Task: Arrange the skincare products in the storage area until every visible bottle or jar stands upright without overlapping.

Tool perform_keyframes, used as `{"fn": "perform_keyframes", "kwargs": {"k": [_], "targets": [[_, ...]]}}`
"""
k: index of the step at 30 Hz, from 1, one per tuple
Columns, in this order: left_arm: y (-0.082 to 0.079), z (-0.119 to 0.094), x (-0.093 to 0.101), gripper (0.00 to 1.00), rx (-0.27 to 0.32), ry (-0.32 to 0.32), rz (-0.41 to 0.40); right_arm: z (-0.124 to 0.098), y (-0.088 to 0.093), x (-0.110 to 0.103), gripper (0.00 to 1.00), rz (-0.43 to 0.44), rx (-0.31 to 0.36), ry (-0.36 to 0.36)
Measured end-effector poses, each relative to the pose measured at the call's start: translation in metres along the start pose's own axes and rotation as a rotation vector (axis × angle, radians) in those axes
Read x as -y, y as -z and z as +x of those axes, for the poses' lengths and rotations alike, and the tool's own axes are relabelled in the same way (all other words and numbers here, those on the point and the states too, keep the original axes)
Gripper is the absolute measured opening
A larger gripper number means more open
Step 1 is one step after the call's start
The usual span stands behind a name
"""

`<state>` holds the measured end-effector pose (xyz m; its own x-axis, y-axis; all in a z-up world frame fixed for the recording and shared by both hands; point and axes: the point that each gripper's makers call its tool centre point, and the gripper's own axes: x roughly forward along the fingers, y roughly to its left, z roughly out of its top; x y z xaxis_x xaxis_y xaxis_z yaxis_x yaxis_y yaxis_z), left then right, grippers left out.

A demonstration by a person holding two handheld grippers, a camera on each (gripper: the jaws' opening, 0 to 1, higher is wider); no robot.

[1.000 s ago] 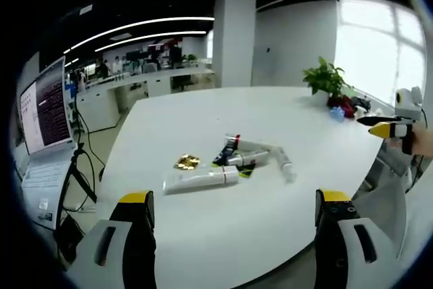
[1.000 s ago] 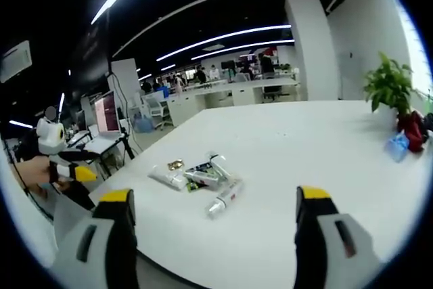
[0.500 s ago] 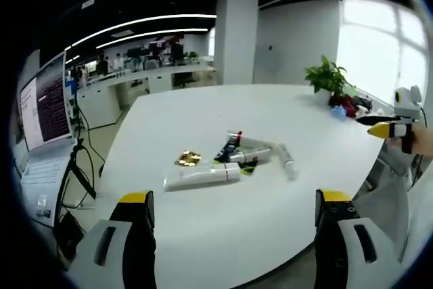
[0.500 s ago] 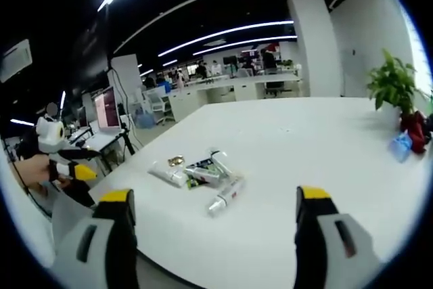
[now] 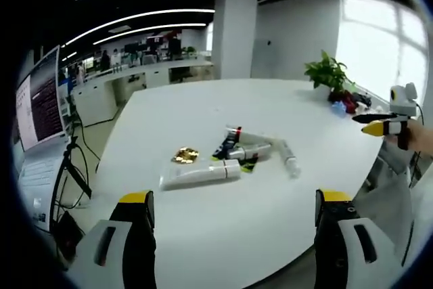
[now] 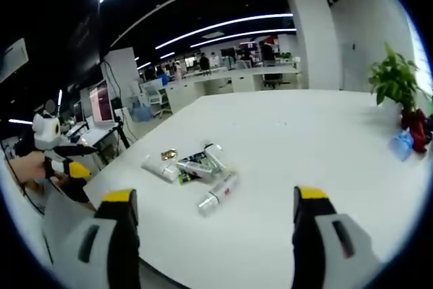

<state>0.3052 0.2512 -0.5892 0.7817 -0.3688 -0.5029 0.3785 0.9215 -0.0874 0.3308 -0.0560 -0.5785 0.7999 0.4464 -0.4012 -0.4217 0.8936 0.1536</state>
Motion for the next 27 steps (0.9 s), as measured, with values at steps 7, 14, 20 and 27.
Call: {"fn": "perform_keyframes", "kwargs": {"k": [7, 14, 20, 27], "targets": [[0.002, 0.009, -0.001, 0.97, -0.012, 0.009, -0.005, 0.016, 0.002, 0.009, 0.96, -0.022, -0.026, -0.003], [0.004, 0.015, -0.002, 0.97, -0.019, 0.013, -0.017, 0.033, 0.002, 0.014, 0.95, -0.05, -0.055, -0.023], [0.003, 0.016, -0.004, 0.97, -0.025, 0.015, -0.019, 0.049, -0.001, 0.018, 0.9, -0.063, -0.081, -0.046], [-0.001, 0.017, -0.008, 0.97, -0.021, 0.011, -0.018, 0.07, -0.007, 0.015, 0.88, -0.098, -0.102, -0.085]]}}
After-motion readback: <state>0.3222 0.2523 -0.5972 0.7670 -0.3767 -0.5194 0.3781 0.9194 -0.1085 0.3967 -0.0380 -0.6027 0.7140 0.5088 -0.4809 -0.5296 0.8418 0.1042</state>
